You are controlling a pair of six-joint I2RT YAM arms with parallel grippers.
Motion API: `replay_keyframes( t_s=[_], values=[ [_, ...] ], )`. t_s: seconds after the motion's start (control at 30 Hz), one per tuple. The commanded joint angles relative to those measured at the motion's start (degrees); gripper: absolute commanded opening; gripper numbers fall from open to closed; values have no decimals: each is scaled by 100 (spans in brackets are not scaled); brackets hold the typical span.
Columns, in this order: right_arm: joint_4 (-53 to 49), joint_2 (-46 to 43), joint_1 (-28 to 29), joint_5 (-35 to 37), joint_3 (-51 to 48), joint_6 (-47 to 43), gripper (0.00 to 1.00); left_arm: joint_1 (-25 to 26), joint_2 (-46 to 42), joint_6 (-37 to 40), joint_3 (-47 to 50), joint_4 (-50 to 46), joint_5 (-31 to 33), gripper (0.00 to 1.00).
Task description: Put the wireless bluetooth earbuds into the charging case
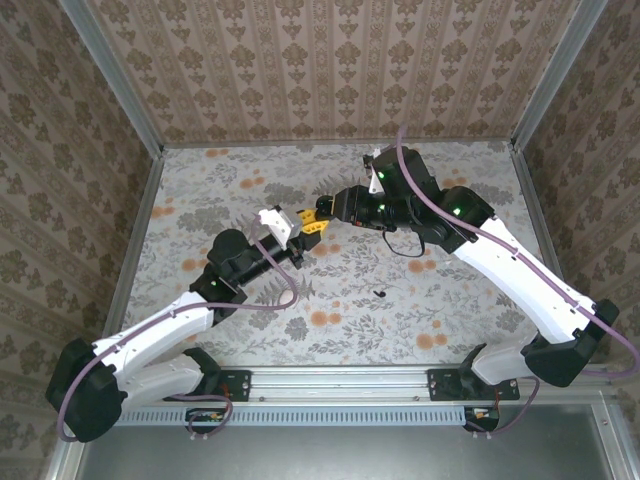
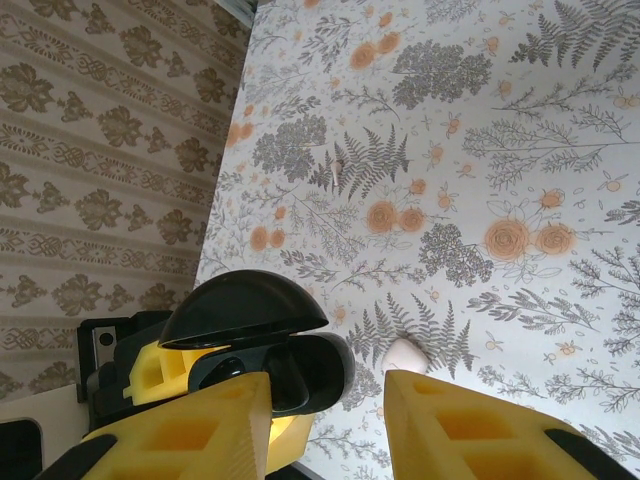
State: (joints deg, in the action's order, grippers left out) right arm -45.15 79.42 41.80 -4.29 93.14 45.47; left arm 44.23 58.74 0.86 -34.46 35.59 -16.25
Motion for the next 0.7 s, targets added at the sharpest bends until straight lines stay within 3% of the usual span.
replay_keyframes(
  t_s=[0.0,0.53,0.67],
  values=[
    [118,-70,26,-94,-107,127,35,33,-74,137,9,154,4,0],
    [25,332,104,-247,46,65,30,214,32,451,-243,-359,137,0],
    [-98,424,143,-249,106,35,24,251,54,500,-263,-387,205,0]
  ],
)
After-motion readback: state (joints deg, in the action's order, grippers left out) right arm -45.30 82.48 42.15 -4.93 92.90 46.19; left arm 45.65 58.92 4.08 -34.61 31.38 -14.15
